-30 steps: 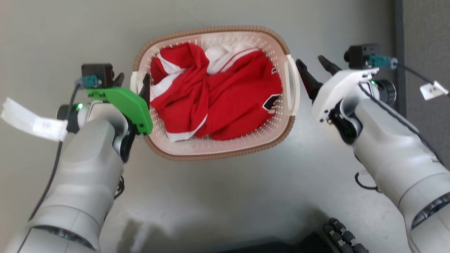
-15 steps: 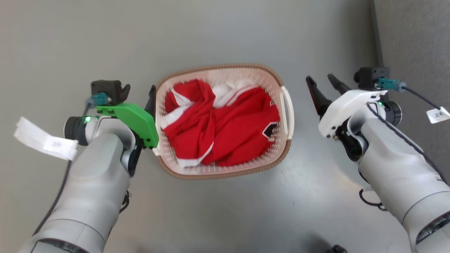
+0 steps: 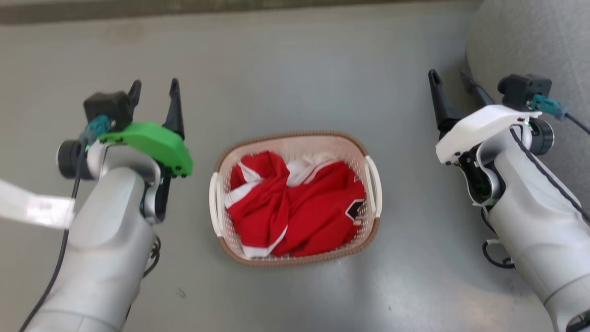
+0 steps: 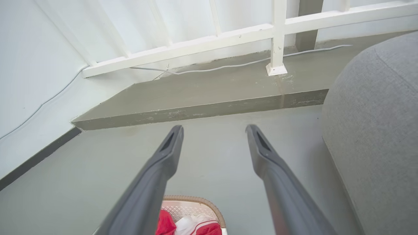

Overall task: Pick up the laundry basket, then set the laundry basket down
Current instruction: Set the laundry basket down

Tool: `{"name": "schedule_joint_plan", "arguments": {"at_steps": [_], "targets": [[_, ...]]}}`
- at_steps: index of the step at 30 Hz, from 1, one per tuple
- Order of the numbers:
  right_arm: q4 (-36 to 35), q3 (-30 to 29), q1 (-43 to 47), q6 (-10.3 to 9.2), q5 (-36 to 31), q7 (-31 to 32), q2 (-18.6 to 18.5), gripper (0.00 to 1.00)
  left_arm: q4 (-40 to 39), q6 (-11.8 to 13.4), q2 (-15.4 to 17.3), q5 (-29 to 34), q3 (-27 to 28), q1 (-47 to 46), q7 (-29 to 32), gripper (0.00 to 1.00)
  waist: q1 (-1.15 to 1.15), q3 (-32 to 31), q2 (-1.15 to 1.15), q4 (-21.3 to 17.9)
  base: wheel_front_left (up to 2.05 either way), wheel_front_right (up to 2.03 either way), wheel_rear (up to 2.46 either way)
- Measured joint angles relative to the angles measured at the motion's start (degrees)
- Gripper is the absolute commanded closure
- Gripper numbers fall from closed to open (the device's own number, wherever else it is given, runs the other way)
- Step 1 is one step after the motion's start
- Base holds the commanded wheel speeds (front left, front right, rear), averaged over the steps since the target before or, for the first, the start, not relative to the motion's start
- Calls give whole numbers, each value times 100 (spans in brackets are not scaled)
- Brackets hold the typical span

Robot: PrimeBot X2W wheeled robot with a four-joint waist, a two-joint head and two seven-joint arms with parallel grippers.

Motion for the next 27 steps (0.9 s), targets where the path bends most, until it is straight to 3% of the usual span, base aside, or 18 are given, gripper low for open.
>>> {"name": "schedule_joint_plan", "arguments": {"at_steps": [11, 27], "targets": [[-1181, -554, 828, -422, -732, -1, -68, 0, -1340, 286, 153, 628, 426, 1059, -1, 0, 0, -785, 0, -52, 0, 0, 0], [-2205, -917, 2492, -642, -1338, -1, -87, 0, -2572, 397, 258, 1091, 641, 2946, 0, 0, 0, -1748, 0, -179, 0, 0, 0]]}}
